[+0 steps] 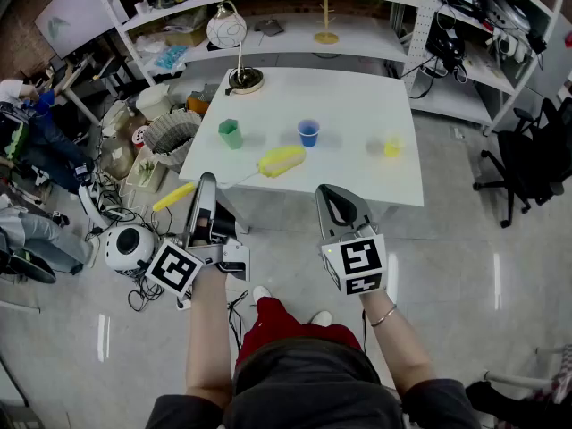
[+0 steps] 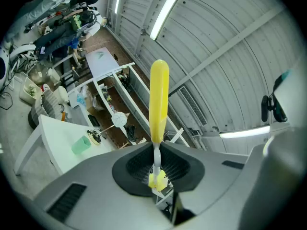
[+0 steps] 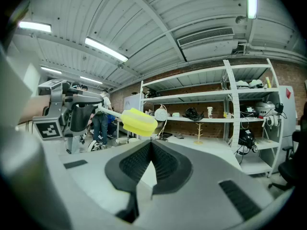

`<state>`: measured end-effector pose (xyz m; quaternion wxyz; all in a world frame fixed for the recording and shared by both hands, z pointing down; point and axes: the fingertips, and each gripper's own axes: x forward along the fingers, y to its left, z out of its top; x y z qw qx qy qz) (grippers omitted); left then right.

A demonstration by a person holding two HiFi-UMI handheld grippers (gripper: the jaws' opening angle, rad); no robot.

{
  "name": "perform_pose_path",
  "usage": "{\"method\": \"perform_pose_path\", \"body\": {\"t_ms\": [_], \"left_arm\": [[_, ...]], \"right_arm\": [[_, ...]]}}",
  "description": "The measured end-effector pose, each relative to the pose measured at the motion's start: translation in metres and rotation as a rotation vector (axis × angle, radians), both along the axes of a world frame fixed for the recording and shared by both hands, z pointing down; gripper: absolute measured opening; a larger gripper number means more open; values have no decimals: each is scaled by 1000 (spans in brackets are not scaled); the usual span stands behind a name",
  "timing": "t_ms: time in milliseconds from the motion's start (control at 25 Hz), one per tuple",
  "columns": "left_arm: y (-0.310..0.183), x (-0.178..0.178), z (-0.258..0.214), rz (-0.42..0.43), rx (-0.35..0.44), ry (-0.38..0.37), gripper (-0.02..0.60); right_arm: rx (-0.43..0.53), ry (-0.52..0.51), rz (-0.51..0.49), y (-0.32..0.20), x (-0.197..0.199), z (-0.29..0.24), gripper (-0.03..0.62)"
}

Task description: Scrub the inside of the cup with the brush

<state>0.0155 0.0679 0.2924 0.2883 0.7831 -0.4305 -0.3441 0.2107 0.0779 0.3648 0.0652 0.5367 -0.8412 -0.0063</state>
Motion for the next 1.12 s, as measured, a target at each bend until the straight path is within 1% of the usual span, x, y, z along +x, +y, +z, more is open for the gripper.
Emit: {"method": "perform_pose_path", "body": {"t_ms": [400,560,640,800,1120], "left_arm": [[5,-40,0,-61,-2,19,43],[6,-59,3,-95,-5,25,43],[6,-70,3,-114,0,20,43],[2,-94,3,-160,-1,22,43],[-19,-142,7,-240,-7,16,43]], "right_arm": [[8,6,-61,-5,-39,-1,18],[-28,-30,-87,-11,-55,6,18],[-40,-30,-101,-16,-64,9,18],[-61,-24,-132,-29,-86,16,18],[-90,-32,-159,-71,-125,26,18]]}}
